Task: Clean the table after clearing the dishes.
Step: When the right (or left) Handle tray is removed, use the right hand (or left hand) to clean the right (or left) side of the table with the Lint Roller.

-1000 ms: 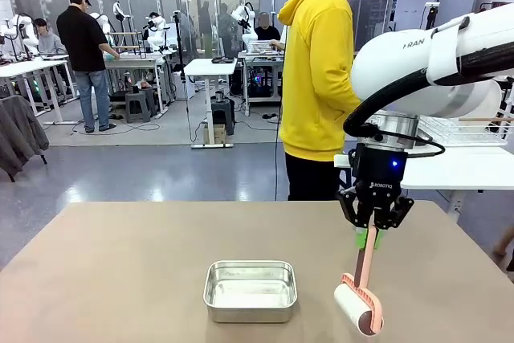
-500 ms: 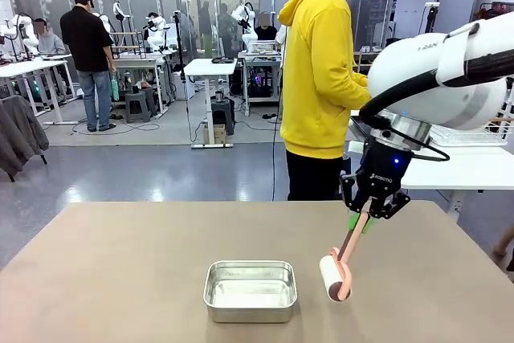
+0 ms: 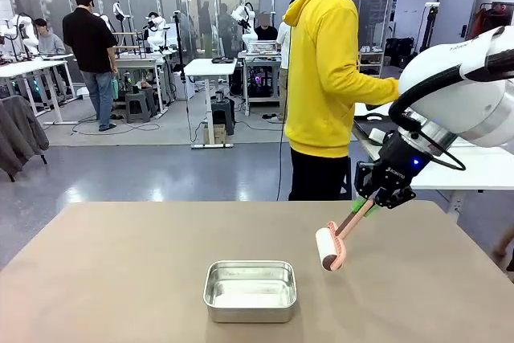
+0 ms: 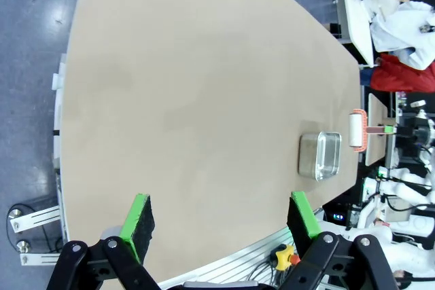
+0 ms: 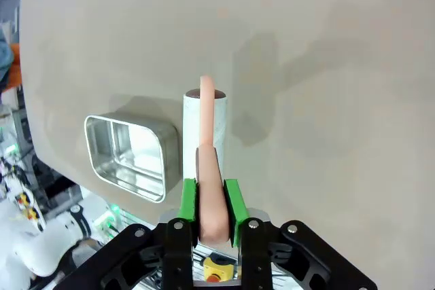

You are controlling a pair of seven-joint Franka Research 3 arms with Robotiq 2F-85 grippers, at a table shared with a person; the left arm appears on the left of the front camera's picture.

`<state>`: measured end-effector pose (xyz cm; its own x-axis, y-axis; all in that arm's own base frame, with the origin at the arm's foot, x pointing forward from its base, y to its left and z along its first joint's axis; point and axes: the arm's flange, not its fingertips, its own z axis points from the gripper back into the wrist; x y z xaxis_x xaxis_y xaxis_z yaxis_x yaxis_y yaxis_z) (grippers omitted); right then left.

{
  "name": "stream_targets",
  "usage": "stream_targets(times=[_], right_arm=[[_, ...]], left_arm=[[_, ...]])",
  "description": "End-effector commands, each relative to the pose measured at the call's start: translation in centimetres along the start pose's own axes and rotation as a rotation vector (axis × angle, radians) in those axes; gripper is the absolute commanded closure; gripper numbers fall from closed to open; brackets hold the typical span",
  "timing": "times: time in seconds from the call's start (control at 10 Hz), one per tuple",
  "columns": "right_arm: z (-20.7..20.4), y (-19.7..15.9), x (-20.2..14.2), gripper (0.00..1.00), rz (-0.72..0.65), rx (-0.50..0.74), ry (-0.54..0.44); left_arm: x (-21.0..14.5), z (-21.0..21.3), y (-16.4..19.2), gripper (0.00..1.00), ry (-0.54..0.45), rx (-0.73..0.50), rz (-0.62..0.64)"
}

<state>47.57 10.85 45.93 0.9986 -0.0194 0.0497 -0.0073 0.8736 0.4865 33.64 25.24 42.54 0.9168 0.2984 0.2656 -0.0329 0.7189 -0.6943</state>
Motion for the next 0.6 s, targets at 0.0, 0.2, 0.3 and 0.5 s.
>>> stream_targets(times=[0.0,0.2,0.3,0.5], right_arm=[[-0.7,-0.7,3.5,0.78,0.109,0.046,0.077],[-1.8,-0.4,6.3,0.78,0.075,0.036,0.023],[-2.3,-0.3,7.3,0.78,0.065,0.050,0.022],[-2.9,0.5,7.7,0.78,0.023,0.081,0.060]], left_arm=[[-0.1,0.3,-0.1,0.00,-0.002,-0.007,0.000],[-0.1,0.3,-0.1,0.00,-0.002,-0.007,0.000],[-0.1,0.3,-0.1,0.00,-0.002,-0.007,0.000],[-0.1,0.3,-0.1,0.00,-0.002,-0.007,0.000]])
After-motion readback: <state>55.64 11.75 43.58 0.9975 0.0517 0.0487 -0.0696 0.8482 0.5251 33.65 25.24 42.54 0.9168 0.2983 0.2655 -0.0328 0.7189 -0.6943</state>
